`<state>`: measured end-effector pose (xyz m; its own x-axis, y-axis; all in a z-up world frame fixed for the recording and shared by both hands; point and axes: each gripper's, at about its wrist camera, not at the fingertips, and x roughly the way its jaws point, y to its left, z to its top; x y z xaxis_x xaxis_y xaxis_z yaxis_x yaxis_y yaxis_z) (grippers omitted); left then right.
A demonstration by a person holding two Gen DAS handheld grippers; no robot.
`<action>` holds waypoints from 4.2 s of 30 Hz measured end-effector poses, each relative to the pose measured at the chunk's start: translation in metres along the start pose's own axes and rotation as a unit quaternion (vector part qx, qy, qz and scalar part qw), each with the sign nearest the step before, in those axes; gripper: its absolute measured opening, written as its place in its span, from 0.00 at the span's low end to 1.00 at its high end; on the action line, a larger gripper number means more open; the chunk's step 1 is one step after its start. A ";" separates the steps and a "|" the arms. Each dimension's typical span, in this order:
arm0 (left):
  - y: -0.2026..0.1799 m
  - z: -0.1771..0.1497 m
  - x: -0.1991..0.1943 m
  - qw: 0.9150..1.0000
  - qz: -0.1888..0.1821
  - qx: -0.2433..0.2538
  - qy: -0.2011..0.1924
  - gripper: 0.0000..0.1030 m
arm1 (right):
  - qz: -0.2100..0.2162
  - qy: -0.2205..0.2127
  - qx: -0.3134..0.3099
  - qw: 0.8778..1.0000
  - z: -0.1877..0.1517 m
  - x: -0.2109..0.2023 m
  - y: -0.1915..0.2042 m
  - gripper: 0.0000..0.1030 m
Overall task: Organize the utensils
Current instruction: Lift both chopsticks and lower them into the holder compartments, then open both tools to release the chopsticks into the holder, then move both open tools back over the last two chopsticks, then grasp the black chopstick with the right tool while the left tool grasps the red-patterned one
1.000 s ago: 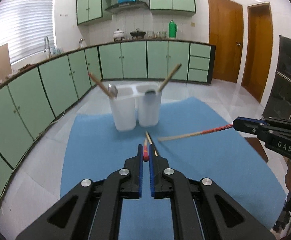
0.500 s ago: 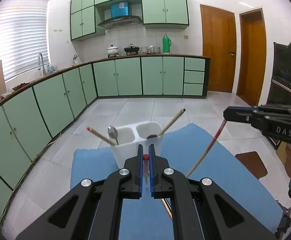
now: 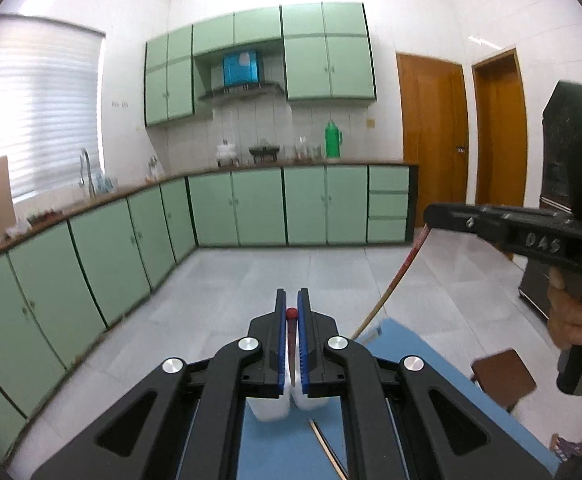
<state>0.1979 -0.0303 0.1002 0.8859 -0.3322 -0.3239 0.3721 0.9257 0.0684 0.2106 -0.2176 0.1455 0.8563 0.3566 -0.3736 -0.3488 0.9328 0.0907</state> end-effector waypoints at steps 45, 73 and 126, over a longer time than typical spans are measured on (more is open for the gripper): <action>-0.017 -0.230 0.011 0.979 0.047 -0.084 0.177 0.64 | -0.119 0.122 0.080 0.982 -0.232 0.017 -0.006 0.92; -0.005 -0.285 0.007 0.962 0.097 -0.074 0.245 0.64 | -0.062 0.255 0.022 0.965 -0.331 0.055 0.080 0.64; -0.084 -0.289 0.028 0.959 0.001 -0.069 0.277 0.43 | -0.104 0.240 0.090 0.961 -0.332 0.016 0.021 0.06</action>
<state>0.1115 -0.0645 -0.1870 0.5897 -0.2196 -0.7772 0.2973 0.9538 -0.0439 0.0905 -0.2101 -0.1649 0.6116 0.1361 -0.7793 -0.0807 0.9907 0.1097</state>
